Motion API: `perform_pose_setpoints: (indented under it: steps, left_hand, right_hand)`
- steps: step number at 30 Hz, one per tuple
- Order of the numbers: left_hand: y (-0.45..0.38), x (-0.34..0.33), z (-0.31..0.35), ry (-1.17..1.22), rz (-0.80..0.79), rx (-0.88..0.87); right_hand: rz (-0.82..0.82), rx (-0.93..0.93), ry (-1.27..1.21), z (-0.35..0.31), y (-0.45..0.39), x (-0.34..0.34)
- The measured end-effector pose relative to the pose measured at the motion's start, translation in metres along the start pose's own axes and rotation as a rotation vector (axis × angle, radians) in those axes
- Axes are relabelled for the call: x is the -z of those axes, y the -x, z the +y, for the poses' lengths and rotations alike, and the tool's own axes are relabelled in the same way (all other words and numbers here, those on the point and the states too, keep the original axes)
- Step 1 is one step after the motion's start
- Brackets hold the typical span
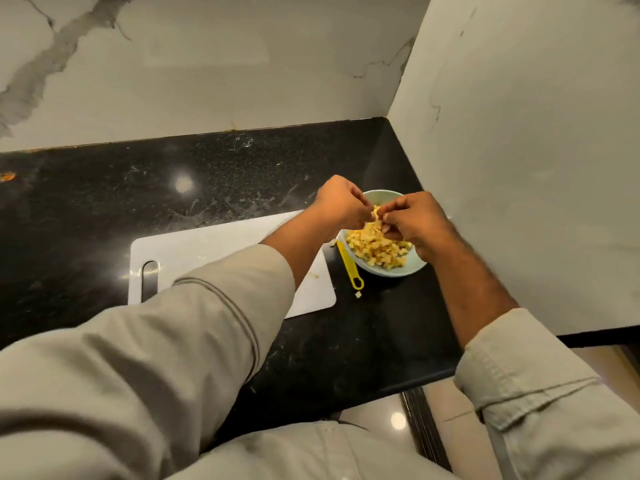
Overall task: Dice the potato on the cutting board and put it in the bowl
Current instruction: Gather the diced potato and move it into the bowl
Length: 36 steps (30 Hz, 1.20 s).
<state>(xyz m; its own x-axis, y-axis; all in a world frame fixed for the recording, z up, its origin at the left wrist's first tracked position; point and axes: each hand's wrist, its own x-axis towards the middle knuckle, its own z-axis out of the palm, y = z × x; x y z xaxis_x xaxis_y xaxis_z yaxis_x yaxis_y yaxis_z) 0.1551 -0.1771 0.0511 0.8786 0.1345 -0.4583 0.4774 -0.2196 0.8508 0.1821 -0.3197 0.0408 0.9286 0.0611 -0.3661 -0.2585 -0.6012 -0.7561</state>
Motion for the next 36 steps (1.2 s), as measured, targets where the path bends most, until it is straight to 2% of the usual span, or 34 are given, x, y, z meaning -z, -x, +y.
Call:
perform_pose_setpoints:
  steps: [2,6,13,17,19,23,26,30,36]
  left_hand:
    - [-0.007,-0.009,0.0,-0.079,0.028,0.002]
    - [-0.01,-0.014,-0.009,-0.123,0.1,-0.041]
    - [-0.011,-0.011,-0.019,-0.219,0.12,-0.042]
    - [-0.006,0.008,-0.039,-0.078,0.313,-0.109]
    - [-0.006,0.013,-0.057,-0.12,0.367,-0.092]
    - [-0.012,0.003,-0.085,-0.517,0.284,-0.069]
    - [-0.017,-0.004,-0.085,-0.684,0.262,-0.115]
    - [-0.023,-0.01,-0.08,-0.812,0.225,-0.18]
    - [-0.026,-0.015,-0.073,-0.921,0.204,-0.181]
  right_hand:
    - [0.018,-0.007,0.063,0.004,-0.002,0.004]
    - [0.126,0.124,0.165,0.009,-0.001,0.003]
    - [0.127,0.263,0.287,0.012,0.002,-0.002]
    - [0.08,0.315,0.206,0.016,0.023,-0.003]
    - [0.025,0.337,0.182,0.023,0.041,-0.006]
    - [-0.081,0.456,0.327,0.049,0.074,-0.024]
    - [-0.229,0.409,0.597,0.066,0.08,-0.042]
    - [-0.232,0.434,0.84,0.072,0.078,-0.059]
    - [-0.247,0.456,0.93,0.063,0.075,-0.071]
